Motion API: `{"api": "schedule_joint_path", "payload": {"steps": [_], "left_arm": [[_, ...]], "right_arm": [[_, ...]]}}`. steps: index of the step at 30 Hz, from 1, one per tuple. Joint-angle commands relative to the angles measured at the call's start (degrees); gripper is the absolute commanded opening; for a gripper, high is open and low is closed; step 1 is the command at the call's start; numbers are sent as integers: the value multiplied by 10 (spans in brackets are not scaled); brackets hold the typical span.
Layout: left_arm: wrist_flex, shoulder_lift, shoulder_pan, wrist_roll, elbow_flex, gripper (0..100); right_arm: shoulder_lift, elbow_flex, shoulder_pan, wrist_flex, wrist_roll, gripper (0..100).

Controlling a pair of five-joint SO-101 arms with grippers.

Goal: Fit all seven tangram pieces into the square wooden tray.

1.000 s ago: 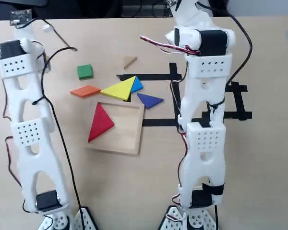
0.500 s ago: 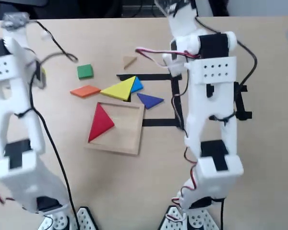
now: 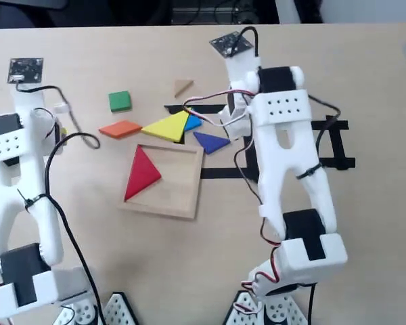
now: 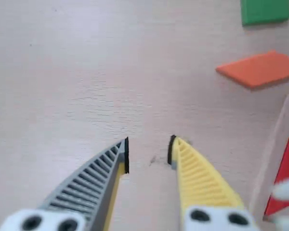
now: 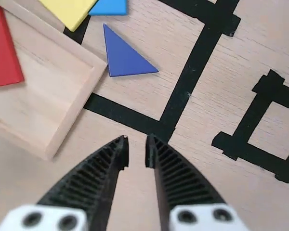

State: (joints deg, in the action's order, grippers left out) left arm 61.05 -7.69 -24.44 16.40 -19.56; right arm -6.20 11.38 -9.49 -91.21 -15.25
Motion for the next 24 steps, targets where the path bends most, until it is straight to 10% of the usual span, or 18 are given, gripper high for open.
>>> {"api": "schedule_joint_path", "payload": {"steps": [1,8,24], "left_arm": [[72,30,42,96,100,254],[206,226,111,255,381,256],[354,598,293,242,875,260]], "right_arm": [[30,-65,-8,82,21,101],[30,-168,25,188,20,92],[25,-342,169,519,21,93]]}}
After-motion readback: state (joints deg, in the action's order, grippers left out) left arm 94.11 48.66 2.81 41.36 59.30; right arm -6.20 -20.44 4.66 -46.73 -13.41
